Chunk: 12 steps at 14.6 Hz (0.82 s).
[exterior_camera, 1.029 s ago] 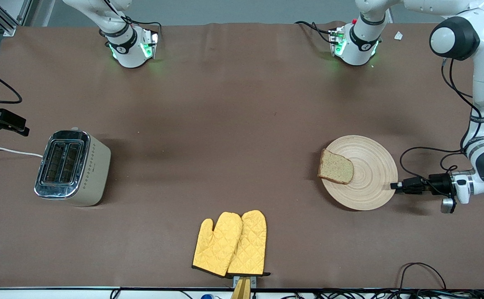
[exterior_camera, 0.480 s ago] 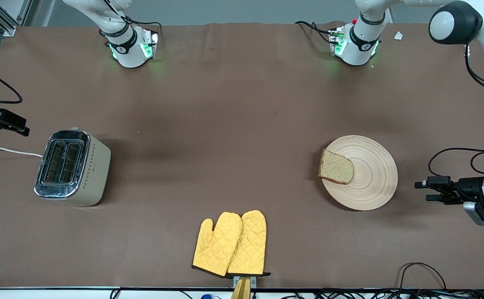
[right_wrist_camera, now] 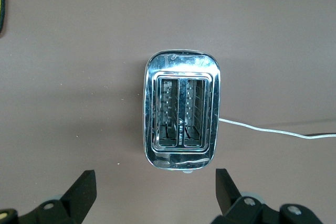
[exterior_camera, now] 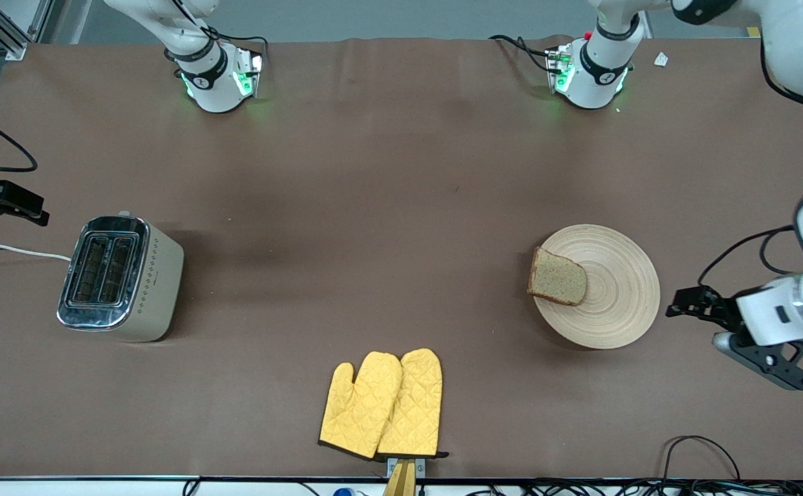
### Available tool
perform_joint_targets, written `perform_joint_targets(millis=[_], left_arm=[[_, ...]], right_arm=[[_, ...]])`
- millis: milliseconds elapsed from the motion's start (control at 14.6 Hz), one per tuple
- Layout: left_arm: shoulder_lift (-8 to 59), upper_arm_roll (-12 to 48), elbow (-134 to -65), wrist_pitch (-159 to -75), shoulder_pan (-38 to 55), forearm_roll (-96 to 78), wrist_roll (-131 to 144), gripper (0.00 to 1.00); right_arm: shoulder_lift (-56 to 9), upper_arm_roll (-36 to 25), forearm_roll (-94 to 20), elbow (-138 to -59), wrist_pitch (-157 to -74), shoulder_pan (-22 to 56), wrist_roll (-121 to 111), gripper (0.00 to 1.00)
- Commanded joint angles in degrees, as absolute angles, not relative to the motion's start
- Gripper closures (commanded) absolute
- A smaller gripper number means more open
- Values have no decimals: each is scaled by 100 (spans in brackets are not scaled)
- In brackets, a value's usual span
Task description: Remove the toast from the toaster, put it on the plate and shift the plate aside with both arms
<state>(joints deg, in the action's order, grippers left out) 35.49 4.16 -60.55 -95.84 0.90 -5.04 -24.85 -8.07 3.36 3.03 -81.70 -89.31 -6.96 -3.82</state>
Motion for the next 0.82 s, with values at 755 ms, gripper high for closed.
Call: perform_joint_targets(millis=[755], left_arm=[[1557,334,-6783,-8569,466,-133,147,0]], right_arm=[[-729,378,211,-8262,-8974,-782,-413,0]])
